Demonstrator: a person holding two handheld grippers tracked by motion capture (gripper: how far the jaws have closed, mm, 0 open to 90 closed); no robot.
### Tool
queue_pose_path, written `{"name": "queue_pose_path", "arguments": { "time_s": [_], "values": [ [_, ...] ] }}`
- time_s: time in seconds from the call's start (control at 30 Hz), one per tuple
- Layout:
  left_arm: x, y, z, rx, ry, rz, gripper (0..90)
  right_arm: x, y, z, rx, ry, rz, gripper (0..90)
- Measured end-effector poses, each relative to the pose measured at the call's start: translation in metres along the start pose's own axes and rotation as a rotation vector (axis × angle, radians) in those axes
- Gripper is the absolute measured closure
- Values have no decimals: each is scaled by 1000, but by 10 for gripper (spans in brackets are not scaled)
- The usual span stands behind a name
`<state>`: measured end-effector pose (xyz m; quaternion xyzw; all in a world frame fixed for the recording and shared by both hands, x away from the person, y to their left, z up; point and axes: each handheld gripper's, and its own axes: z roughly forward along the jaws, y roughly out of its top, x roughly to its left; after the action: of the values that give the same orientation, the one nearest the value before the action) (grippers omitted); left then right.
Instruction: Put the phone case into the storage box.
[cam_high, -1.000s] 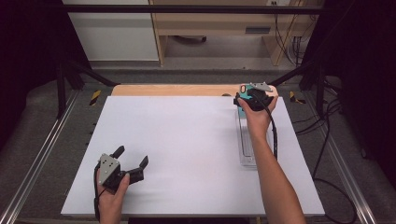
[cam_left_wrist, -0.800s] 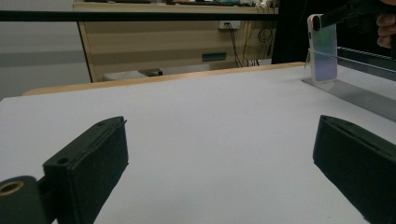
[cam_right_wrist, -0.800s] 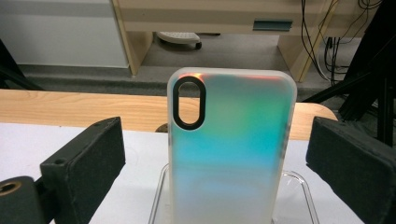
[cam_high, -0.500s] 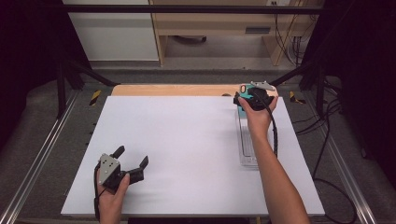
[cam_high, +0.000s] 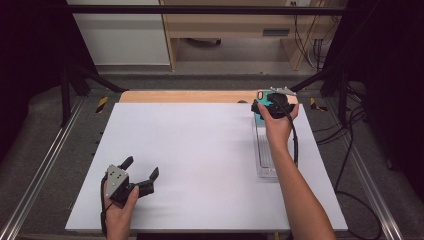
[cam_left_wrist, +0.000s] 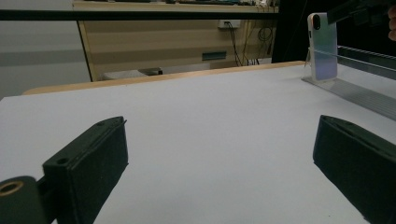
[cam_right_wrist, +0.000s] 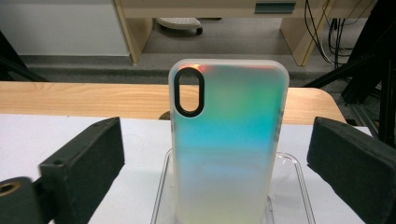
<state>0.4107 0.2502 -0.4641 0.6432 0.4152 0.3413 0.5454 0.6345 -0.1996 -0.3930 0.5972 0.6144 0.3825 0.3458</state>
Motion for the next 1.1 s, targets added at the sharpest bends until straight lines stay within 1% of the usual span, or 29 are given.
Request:
{"name": "queue_pose_path", "arguments": {
  "time_s": [0.07, 0.13, 0.33, 0.43, 0.47, 0.53, 0.63, 0.7, 0.77, 0.8, 0.93, 1.03, 1.1],
  "values": [
    [0, 0, 0, 1, -1, 4, 29, 1, 0, -1, -4, 1, -9, 44],
    [0, 0, 0, 0, 1, -2, 29, 2, 1, -2, -9, 6, -9, 44],
    [0, 0, 0, 0, 1, 0, 29, 6, 1, -5, -13, 14, -15, 51],
    [0, 0, 0, -1, 1, 1, 29, 10, 1, -8, -30, 14, -45, 52],
    [0, 0, 0, 0, 0, 3, 29, 11, 1, -9, -28, 18, -47, 53],
    [0, 0, 0, 0, -1, 4, 29, 12, 2, -11, -32, 25, -42, 59],
    [0, 0, 0, 0, -1, 1, 29, 13, 4, -15, -58, 40, -32, 78],
    [0, 0, 0, -2, -1, 1, 29, 14, 4, -17, -68, 38, -44, 83],
    [0, 0, 0, -1, -1, 1, 29, 14, 4, -18, -69, 42, -44, 82],
    [0, 0, 0, -3, -1, 3, 29, 15, 4, -20, -65, 56, -36, 81],
    [0, 1, 0, -4, -1, 3, 29, 17, 4, -21, -58, 73, -38, 84],
    [0, 1, 0, -5, -1, 2, 29, 21, 5, -24, -84, 88, -36, 92],
    [1, 0, 1, -3, -1, 0, 29, 23, 5, -25, -113, 91, -41, 96]
  ]
}}
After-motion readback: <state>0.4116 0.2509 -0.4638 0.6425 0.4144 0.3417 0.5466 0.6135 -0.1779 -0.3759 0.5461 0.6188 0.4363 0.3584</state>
